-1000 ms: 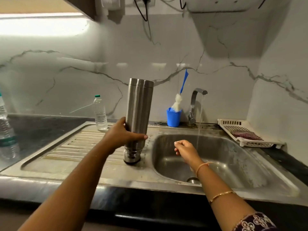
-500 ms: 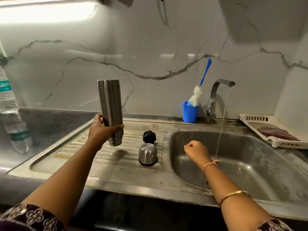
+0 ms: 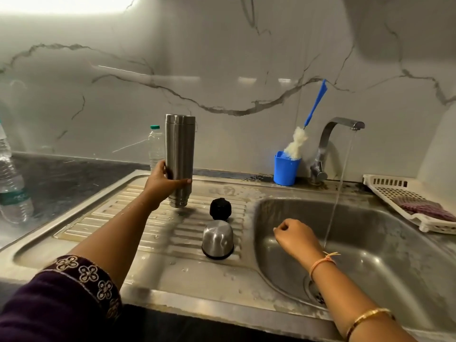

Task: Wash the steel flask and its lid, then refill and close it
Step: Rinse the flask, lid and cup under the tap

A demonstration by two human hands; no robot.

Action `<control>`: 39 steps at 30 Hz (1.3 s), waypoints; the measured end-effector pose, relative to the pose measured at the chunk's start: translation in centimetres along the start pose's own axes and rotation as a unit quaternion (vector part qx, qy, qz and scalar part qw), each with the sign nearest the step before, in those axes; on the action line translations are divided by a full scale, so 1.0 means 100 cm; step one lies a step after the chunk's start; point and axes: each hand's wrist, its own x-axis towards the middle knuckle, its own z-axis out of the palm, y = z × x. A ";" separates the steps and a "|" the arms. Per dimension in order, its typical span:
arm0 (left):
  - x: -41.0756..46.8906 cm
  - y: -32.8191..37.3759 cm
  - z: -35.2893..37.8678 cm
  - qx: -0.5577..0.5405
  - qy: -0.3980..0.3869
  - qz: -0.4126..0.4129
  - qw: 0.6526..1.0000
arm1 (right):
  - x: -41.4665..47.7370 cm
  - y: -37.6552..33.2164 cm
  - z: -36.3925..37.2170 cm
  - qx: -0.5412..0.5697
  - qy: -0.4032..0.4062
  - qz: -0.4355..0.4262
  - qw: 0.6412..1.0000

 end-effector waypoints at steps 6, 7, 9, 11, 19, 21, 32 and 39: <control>0.006 -0.011 0.011 -0.004 0.000 -0.011 1.000 | -0.003 -0.002 -0.002 0.004 0.000 0.000 1.000; 0.006 -0.013 0.012 -0.005 0.000 -0.009 1.000 | -0.004 -0.002 -0.002 0.007 0.000 0.001 1.000; 0.007 -0.016 0.012 -0.012 -0.002 -0.006 1.000 | -0.004 -0.003 -0.002 0.007 0.002 -0.001 1.000; 0.008 -0.018 0.010 -0.022 -0.013 -0.010 1.000 | -0.004 -0.003 -0.002 0.011 0.002 0.000 1.000; 0.011 -0.022 0.004 -0.061 -0.065 -0.029 0.996 | -0.005 -0.004 -0.004 0.017 -0.002 0.000 1.000; 0.011 -0.023 0.003 -0.074 -0.071 -0.033 0.994 | -0.005 -0.004 -0.003 0.018 -0.001 0.001 1.000; 0.011 -0.024 0.004 -0.067 -0.071 -0.036 0.995 | -0.004 -0.004 -0.003 0.022 -0.002 -0.004 1.000; 0.009 -0.020 0.003 -0.059 -0.066 -0.034 0.995 | -0.003 -0.003 -0.002 0.016 0.004 -0.011 1.000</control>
